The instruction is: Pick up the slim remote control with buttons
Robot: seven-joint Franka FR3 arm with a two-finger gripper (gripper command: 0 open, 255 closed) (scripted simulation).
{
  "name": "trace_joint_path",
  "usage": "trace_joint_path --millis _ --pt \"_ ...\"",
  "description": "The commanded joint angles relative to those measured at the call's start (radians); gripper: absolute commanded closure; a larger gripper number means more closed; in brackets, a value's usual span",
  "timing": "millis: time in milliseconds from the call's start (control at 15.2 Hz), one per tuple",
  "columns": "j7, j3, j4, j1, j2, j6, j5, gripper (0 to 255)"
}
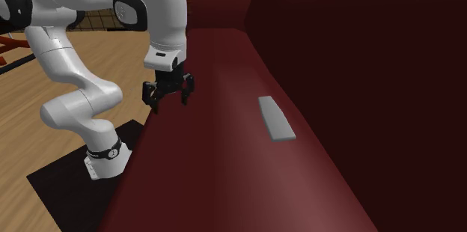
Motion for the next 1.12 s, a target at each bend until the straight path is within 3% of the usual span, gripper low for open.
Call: trace_joint_path --millis 0,528,1056 --pt "0.087 0.036 0.046 -0.004 0.050 0.022 0.020 0" --pt "0.403 0.153 0.280 -0.031 0.306 0.111 0.005 0" --pt "0.720 0.214 0.606 -0.006 0.608 0.135 -0.121 0"
